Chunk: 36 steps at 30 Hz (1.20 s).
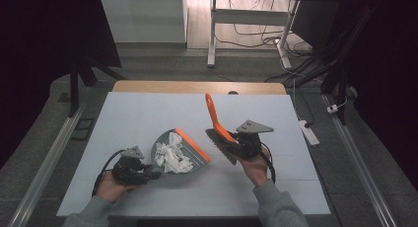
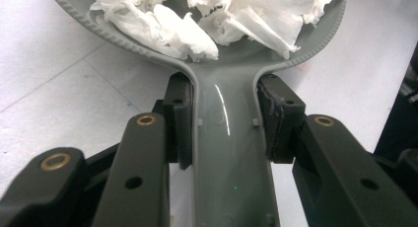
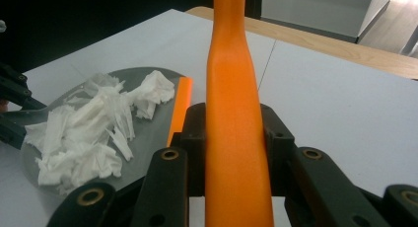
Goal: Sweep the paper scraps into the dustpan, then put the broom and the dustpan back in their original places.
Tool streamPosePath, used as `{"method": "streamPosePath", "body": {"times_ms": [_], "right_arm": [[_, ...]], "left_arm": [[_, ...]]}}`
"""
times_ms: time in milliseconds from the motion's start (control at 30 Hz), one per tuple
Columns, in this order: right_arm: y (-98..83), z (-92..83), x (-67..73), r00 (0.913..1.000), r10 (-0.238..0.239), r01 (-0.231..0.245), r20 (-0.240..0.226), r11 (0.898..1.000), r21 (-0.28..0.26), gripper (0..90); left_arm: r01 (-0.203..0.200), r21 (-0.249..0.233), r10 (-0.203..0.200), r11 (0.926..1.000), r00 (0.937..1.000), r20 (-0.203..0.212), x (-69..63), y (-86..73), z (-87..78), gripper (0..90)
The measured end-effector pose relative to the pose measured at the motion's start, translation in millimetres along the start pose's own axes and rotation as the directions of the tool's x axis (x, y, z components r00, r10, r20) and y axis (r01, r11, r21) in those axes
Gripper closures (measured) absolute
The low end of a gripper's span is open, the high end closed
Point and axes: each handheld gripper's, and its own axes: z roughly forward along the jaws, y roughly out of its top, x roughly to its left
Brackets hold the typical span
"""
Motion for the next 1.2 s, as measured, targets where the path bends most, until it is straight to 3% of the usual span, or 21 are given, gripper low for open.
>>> {"method": "streamPosePath", "body": {"times_ms": [267,600,900,1133,1200], "right_arm": [[-2.1,-12.7,-3.4,1.0000,-0.005,0.005,0.008,1.000,-0.009,70.0],[-9.3,-28.2,-7.0,0.9999,0.001,-0.001,0.015,1.000,-0.007,70.0],[-21.5,-45.4,-16.6,0.9997,0.016,-0.016,0.021,1.000,0.000,70.1],[-28.4,-52.4,-24.9,0.9988,0.045,-0.045,0.020,0.999,0.007,70.1],[-30.6,-52.6,-26.8,0.9982,0.058,-0.058,0.013,0.998,0.009,70.1]], "left_arm": [[0.048,-0.064,-0.049,0.9968,0.9987,-0.014,0.9,0.1,-5.6,61.3],[0.112,-0.132,-0.117,0.9848,0.9927,-0.028,-0.9,-3.1,-12.0,61.3],[0.160,-0.193,-0.175,0.9680,0.9822,-0.067,-0.8,-5.9,-17.8,61.2],[0.188,-0.212,-0.208,0.9589,0.9750,-0.077,1.8,-7.7,-18.8,61.2],[0.192,-0.205,-0.211,0.9597,0.9745,-0.075,1.7,-8.5,-18.0,61.2]]}}
